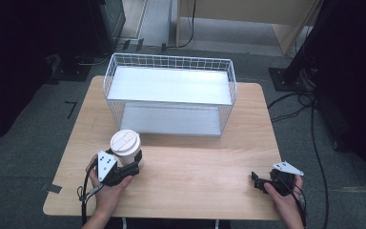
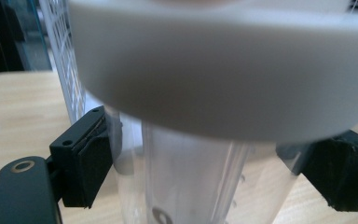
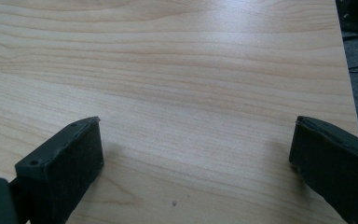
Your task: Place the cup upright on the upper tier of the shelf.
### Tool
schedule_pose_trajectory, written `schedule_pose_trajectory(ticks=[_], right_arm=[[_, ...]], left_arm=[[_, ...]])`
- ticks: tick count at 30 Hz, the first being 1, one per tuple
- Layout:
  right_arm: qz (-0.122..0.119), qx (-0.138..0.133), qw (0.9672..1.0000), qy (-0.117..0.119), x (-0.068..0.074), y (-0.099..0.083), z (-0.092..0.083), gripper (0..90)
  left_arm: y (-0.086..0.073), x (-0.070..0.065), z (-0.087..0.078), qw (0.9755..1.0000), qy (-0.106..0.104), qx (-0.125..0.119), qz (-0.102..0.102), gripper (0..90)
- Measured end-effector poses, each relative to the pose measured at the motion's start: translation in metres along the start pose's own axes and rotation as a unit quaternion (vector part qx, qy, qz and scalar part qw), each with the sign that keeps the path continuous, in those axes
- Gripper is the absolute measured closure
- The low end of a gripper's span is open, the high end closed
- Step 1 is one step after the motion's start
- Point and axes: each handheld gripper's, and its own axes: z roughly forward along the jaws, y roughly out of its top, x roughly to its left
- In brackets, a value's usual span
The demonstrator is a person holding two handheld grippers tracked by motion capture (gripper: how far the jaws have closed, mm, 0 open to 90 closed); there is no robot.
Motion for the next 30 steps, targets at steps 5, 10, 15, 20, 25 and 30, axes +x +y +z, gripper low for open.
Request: schedule_pose_trajectory(ticks=[5, 10, 15, 20, 25, 30], right_arm=[[-0.001, 0.000, 1.0000, 0.000, 0.0000, 0.0000, -0.0001, 2.4], [-0.001, 0.000, 1.0000, 0.000, 0.0000, 0.0000, -0.0001, 2.4], [-0.001, 0.000, 1.0000, 0.000, 0.0000, 0.0000, -0.0001, 2.4], [-0.001, 0.000, 1.0000, 0.000, 0.0000, 0.0000, -0.0001, 2.4], [-0.001, 0.000, 1.0000, 0.000, 0.0000, 0.0000, -0.0001, 2.4], [-0.001, 0.000, 1.0000, 0.000, 0.0000, 0.0000, -0.0001, 2.4]], left_arm=[[0.0019, -0.0001, -0.0012, 0.9996, -0.001, -0.027, 0.003, 13.9], [0.0005, -0.0009, 0.0008, 0.9989, -0.003, -0.045, 0.010, 13.9], [-0.0038, -0.0006, 0.0053, 0.9989, -0.003, -0.046, 0.012, 13.9], [-0.0008, -0.0016, 0.0056, 0.9989, 0.002, -0.042, 0.017, 13.0], [0.0006, -0.0016, 0.0069, 0.9992, -0.008, -0.037, 0.013, 10.3], [0.0010, -0.0020, 0.0084, 0.9993, -0.003, -0.035, 0.007, 11.2]])
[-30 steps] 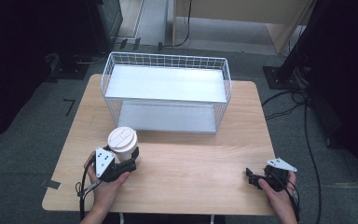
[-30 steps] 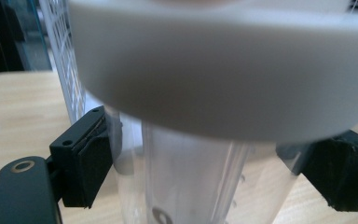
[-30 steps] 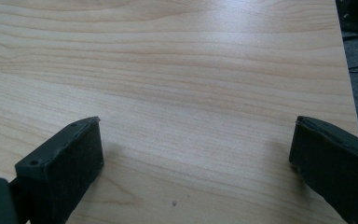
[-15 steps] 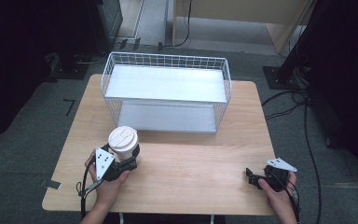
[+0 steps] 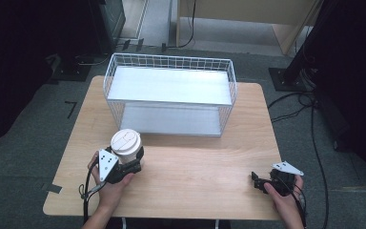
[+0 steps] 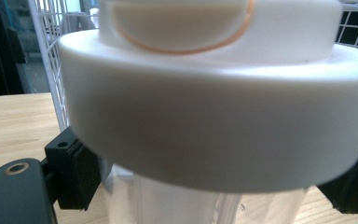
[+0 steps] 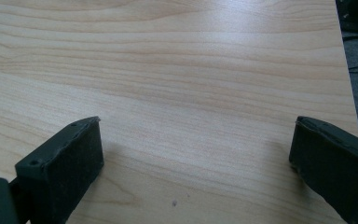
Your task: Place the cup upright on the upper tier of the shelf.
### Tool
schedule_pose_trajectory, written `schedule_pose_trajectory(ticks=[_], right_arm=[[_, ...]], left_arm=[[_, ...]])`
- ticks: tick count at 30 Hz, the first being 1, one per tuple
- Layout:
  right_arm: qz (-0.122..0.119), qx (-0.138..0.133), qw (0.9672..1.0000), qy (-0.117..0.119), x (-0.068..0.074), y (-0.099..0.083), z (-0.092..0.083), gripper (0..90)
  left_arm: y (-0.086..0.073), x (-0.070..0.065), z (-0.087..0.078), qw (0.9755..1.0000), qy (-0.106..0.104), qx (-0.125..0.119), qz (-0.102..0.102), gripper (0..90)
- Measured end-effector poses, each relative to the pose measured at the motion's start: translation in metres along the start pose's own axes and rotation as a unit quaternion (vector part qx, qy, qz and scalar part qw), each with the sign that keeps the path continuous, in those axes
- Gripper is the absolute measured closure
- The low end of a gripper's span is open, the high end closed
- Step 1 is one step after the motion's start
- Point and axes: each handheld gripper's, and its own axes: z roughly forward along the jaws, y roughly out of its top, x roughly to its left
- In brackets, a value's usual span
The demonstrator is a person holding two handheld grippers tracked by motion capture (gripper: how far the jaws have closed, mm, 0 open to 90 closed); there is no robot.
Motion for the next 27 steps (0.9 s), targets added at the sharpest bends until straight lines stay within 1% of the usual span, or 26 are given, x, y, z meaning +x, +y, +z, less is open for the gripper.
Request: schedule_pose_trajectory(ticks=[1, 3, 4, 6, 9, 12, 15, 17, 19, 21, 23, 24, 26, 27], right_arm=[[0.000, 0.000, 1.0000, 0.000, 0.000, 0.000, 0.000, 2.4], [0.000, 0.000, 1.0000, 0.000, 0.000, 0.000, 0.000, 2.4], [0.000, 0.000, 1.0000, 0.000, 0.000, 0.000, 0.000, 2.4], [0.000, 0.000, 1.0000, 0.000, 0.000, 0.000, 0.000, 2.4], [0.000, 0.000, 1.0000, 0.000, 0.000, 0.000, 0.000, 2.4], [0.000, 0.000, 1.0000, 0.000, 0.000, 0.000, 0.000, 2.4], [0.000, 0.000, 1.0000, 0.000, 0.000, 0.000, 0.000, 2.4], [0.000, 0.000, 1.0000, 0.000, 0.000, 0.000, 0.000, 2.4], [0.000, 0.000, 1.0000, 0.000, 0.000, 0.000, 0.000, 2.4], [0.000, 0.000, 1.0000, 0.000, 0.000, 0.000, 0.000, 2.4], [0.000, 0.000, 1.0000, 0.000, 0.000, 0.000, 0.000, 2.4], [0.000, 0.000, 1.0000, 0.000, 0.000, 0.000, 0.000, 2.4], [0.000, 0.000, 1.0000, 0.000, 0.000, 0.000, 0.000, 2.4], [0.000, 0.000, 1.0000, 0.000, 0.000, 0.000, 0.000, 2.4]], left_arm=[[0.000, -0.001, 0.001, 0.9999, 0.010, -0.001, 0.000, 11.7], [0.001, -0.001, 0.002, 0.9999, 0.012, -0.001, -0.001, 13.5], [0.004, 0.000, 0.002, 1.0000, 0.005, -0.005, -0.006, 13.8], [0.006, 0.001, 0.003, 1.0000, -0.002, -0.001, 0.002, 13.8], [0.006, 0.001, 0.004, 1.0000, -0.002, -0.003, 0.004, 14.5], [0.013, 0.002, 0.002, 0.9999, -0.003, -0.013, -0.003, 15.1], [0.027, 0.000, -0.002, 0.9995, -0.002, -0.032, -0.003, 15.2], [0.040, -0.002, -0.005, 0.9990, -0.006, -0.045, -0.001, 15.2], [0.054, -0.004, -0.007, 0.9988, -0.004, -0.048, 0.002, 15.3], [0.066, -0.005, -0.007, 0.9986, -0.008, -0.052, 0.002, 15.4], [0.077, -0.006, -0.008, 0.9979, -0.013, -0.064, 0.001, 15.5], [0.082, -0.006, -0.009, 0.9975, -0.017, -0.068, 0.005, 15.6], [0.090, -0.008, -0.009, 0.9965, -0.015, -0.081, 0.015, 15.7], [0.090, -0.008, -0.009, 0.9965, -0.015, -0.081, 0.015, 15.7]])
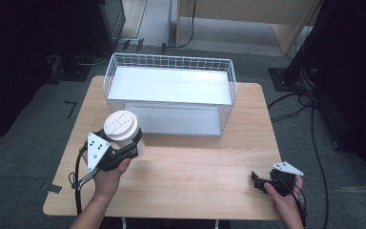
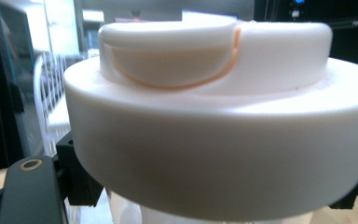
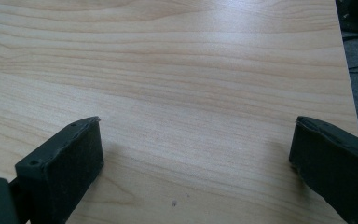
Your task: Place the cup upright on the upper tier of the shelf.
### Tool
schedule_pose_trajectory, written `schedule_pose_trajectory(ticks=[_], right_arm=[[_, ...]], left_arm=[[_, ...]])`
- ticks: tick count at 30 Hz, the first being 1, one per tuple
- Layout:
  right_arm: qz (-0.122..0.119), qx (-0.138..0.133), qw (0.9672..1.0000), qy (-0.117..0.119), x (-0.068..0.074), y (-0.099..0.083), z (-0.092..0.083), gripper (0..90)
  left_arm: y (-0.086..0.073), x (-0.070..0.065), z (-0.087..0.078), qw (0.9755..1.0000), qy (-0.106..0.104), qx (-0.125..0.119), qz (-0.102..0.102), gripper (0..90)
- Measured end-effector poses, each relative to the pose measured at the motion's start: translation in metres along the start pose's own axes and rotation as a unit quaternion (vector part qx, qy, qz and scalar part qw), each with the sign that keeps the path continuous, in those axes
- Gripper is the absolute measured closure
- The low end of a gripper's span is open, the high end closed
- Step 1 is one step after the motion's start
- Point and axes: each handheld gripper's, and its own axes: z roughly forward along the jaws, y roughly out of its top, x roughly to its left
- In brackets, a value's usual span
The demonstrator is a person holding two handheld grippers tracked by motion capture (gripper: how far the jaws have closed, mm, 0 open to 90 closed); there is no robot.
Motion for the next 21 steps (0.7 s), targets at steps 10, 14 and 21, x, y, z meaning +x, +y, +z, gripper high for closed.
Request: schedule_pose_trajectory(ticks=[10, 14, 21], right_arm=[[0.002, -0.001, 1.0000, 0.001, 0.000, 0.000, 0.000, 2.4], [0.001, -0.001, 1.0000, 0.001, 0.000, 0.000, 0.000, 2.4], [0.003, -0.003, 1.0000, 0.002, -0.001, 0.000, 0.000, 2.4]], left_arm=[[0.025, -0.006, 0.013, 0.9981, 0.025, -0.056, 0.001, 15.9], [0.033, -0.009, 0.021, 0.9971, 0.030, -0.070, 0.008, 15.8], [0.049, -0.011, 0.034, 0.9949, 0.026, -0.097, -0.005, 15.6]])
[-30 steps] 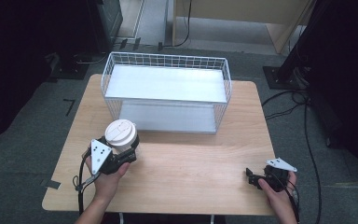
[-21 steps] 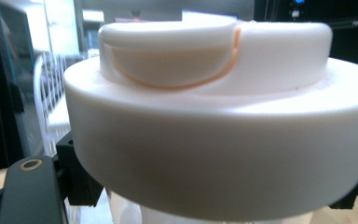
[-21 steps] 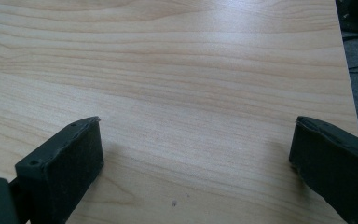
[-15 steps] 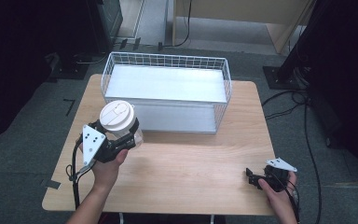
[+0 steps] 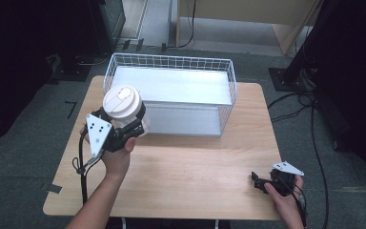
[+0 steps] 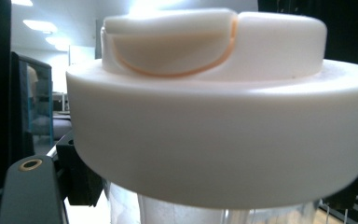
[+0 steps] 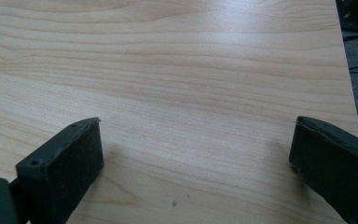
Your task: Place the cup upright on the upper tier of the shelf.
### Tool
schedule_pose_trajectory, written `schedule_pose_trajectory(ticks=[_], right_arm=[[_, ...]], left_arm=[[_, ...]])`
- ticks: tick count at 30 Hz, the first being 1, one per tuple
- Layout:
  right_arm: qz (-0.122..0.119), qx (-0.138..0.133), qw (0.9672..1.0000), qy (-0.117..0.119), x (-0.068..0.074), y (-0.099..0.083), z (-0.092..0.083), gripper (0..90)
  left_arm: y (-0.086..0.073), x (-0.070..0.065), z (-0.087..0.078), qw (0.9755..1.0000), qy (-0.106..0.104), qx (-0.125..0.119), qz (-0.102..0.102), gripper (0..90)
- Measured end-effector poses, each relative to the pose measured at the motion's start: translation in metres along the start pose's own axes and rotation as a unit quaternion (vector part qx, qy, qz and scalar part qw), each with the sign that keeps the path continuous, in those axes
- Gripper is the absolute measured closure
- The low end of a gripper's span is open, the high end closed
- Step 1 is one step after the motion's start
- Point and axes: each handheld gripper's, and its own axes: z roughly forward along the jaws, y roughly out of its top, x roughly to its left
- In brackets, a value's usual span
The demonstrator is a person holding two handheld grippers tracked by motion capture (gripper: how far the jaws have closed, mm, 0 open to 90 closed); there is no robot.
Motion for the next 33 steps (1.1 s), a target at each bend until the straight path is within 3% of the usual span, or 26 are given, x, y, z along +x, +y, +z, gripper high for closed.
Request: schedule_pose_trajectory(ticks=[3, 11, 17, 22, 33], right_arm=[[0.000, 0.000, 1.0000, 0.000, 0.000, 0.000, 0.000, 2.5], [0.000, 0.000, 1.0000, 0.000, 0.000, 0.000, 0.000, 2.6], [0.001, -0.001, 1.0000, 0.000, 0.000, 0.000, 0.000, 2.6], [0.004, -0.002, 1.0000, 0.006, -0.001, 0.000, -0.001, 2.6], [0.009, -0.004, 0.9999, 0.009, -0.003, 0.000, -0.001, 2.6]], left_arm=[[0.010, -0.002, 0.014, 0.9999, 0.005, -0.011, -0.006, 15.6], [0.025, -0.005, 0.048, 0.9998, 0.013, -0.012, 0.003, 15.6], [0.033, -0.004, 0.073, 0.9993, 0.031, -0.017, -0.008, 15.5], [0.031, -0.001, 0.097, 0.9989, 0.047, -0.005, 0.000, 15.5], [0.024, 0.002, 0.140, 0.9969, 0.069, 0.037, -0.003, 15.5]])
